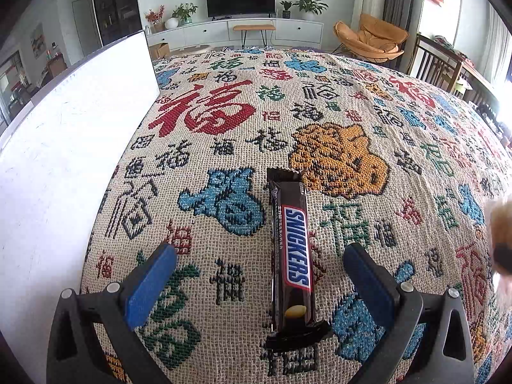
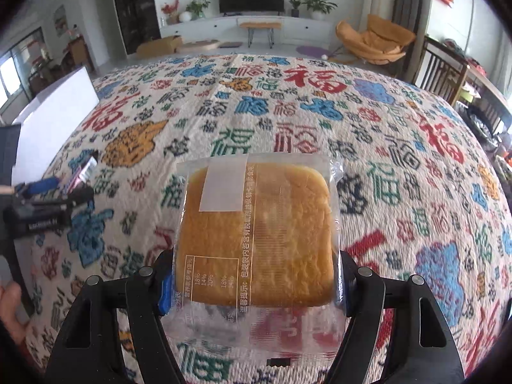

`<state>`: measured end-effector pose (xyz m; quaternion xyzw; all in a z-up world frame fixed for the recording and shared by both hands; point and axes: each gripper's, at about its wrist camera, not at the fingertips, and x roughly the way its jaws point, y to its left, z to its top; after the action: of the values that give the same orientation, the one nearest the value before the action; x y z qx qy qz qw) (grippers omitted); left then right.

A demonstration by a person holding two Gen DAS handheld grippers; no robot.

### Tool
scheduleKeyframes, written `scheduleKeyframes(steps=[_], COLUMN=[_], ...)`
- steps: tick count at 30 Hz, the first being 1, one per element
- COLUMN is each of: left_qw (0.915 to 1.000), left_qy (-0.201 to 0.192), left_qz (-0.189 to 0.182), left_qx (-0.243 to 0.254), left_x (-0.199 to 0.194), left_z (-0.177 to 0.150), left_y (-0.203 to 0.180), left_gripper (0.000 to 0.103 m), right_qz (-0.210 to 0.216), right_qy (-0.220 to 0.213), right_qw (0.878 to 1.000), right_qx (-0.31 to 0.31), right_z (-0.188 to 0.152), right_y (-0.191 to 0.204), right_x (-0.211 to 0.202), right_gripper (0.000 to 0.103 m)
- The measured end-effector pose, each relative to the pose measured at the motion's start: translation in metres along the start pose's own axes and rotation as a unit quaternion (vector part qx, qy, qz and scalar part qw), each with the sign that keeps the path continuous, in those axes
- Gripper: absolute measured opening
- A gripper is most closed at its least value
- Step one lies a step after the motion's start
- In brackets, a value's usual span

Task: Organize snacks
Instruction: 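Grasp the clear-wrapped bread square with the right tool and lift it, then hold the bread square in the right tool while the left holds the Snickers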

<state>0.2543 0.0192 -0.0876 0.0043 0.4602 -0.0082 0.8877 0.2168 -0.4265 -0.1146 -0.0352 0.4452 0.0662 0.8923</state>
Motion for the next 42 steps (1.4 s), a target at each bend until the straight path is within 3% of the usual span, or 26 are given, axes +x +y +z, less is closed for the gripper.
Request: scheduleKeyframes(steps=[5,7,10,42], left_qw=[1.0,1.0,1.0,1.0], left_qy=[0.0,0.0,0.0,0.0], left_qz=[0.0,0.0,0.0,0.0], left_qx=[0.0,0.0,0.0,0.0], left_x=[0.001,0.001,0.0,0.0], left_z=[0.0,0.001,0.0,0.0], left_y=[0.001,0.001,0.0,0.0], left_gripper=[0.103,0.103,0.103,0.103], right_qz=[-0.004,-0.012,-0.026,-0.022], right_qy=[-0.024,-0.008,-0.006,-0.006], right_qw=[0.999,0.999,0.999,0.999], right_qx=[0.029,0.034,0.025,0.028], right_z=[-0.022,-0.021,-0.022,-0.024], right_y=[-0.003,-0.004,-0.001,-0.003], right_x=[0.006,0.014,0.014,0.014], right_gripper=[0.084,0.089,0.089,0.09])
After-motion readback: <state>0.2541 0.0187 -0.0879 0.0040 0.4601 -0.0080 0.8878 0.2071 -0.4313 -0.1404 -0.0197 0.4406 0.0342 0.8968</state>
